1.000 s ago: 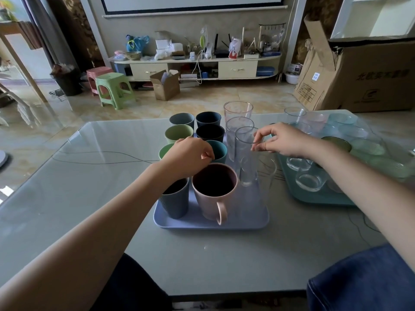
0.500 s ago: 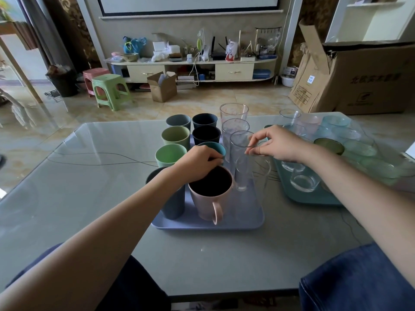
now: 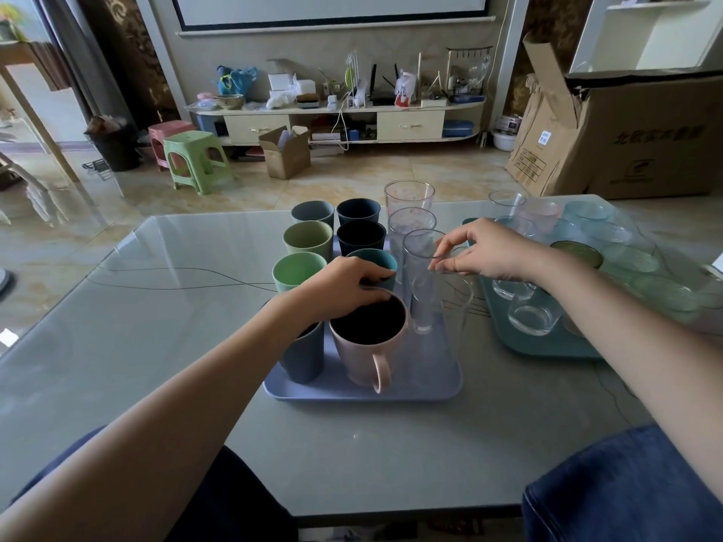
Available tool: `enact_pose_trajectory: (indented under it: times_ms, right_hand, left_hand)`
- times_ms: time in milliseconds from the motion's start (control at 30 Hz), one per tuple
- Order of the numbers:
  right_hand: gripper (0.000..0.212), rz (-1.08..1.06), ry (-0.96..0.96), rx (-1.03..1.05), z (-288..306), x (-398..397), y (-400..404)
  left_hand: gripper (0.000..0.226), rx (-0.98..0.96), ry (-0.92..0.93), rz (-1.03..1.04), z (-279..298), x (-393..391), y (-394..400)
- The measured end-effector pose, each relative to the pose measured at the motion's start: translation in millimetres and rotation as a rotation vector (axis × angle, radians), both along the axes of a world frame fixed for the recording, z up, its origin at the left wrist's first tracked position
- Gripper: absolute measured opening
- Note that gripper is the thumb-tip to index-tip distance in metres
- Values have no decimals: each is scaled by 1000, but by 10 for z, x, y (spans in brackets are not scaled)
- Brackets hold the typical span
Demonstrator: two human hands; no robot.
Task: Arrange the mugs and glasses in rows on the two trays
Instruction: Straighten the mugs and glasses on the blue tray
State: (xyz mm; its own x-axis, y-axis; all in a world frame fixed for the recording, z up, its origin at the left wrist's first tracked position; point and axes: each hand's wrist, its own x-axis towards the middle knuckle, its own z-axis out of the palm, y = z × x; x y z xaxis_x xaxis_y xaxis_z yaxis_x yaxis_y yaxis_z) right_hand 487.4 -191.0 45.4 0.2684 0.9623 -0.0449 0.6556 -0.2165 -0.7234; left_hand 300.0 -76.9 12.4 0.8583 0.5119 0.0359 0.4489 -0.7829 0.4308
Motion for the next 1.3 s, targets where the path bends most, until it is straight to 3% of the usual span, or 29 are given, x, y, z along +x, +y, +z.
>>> enact_pose_trajectory:
  times_ms: [167,467,667,767,900,1100,1200,1300]
  right_hand:
    - [11,-5,-10,-9,-13,13,7]
    - [10,11,-26,6,-40,50,23]
    - [42,43,84,-79,158,278,28]
    - [47,-102,-46,48,156,403,188]
    - [47,-15,-228,-47,-4,426,461]
    - [26,36,-476,-107,-219,489,671]
    - [11,47,-510,-50,-253,536,670]
    - [14,35,-493,7,-260,558,651]
  left_hand:
    - [43,112,60,-23,11,-71,80]
    - [44,107,66,-50,-18,-62,96]
    - [45,83,50,-55,16,-59,140]
    - [39,-20,-55,12,88,-35,185]
    - [38,16,-215,158,136,40,351]
    - [28,121,-77,146,26,307,593]
    - [27,110,-28,96,-40,451,587]
    - [27,80,-48,99,-33,498,557]
